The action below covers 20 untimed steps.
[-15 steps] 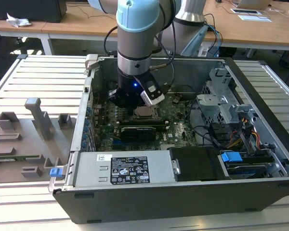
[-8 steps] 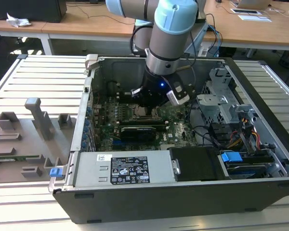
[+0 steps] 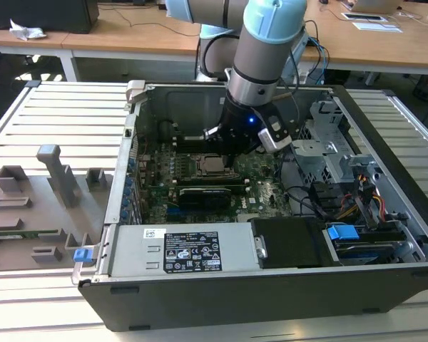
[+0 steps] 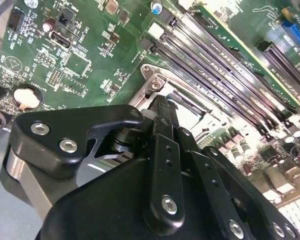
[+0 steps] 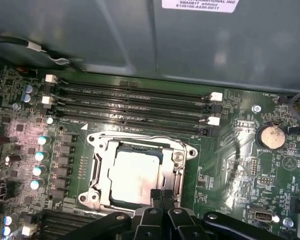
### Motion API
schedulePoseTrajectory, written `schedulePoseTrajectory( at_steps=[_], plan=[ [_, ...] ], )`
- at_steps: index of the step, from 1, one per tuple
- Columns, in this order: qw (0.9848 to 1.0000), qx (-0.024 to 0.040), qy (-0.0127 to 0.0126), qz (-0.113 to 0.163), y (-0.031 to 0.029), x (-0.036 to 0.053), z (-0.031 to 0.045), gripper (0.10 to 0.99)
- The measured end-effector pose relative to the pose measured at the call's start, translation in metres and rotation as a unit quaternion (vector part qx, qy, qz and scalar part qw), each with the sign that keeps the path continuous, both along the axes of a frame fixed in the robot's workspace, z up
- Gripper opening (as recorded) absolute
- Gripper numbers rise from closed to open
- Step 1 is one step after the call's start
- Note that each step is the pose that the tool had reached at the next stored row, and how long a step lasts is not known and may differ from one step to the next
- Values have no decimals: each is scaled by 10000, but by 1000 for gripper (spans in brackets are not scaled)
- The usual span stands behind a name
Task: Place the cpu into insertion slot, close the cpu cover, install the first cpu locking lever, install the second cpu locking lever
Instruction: 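Install the second cpu locking lever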
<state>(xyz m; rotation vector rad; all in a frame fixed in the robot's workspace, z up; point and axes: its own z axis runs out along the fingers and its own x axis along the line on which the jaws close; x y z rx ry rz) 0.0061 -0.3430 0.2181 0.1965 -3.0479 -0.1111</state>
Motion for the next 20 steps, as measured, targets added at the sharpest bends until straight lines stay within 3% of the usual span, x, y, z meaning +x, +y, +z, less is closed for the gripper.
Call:
schedulePoseTrajectory(
  at_steps=[9,12,16,18,20],
  plan=[
    [9997,-225,0,-1,49,5,156,110],
    [9994,-358,0,-1,84,6,308,110],
    [9991,-434,0,-1,105,6,418,110],
    [9988,-495,0,-1,122,6,535,110],
    [9986,-523,0,-1,131,6,605,110]
  ],
)
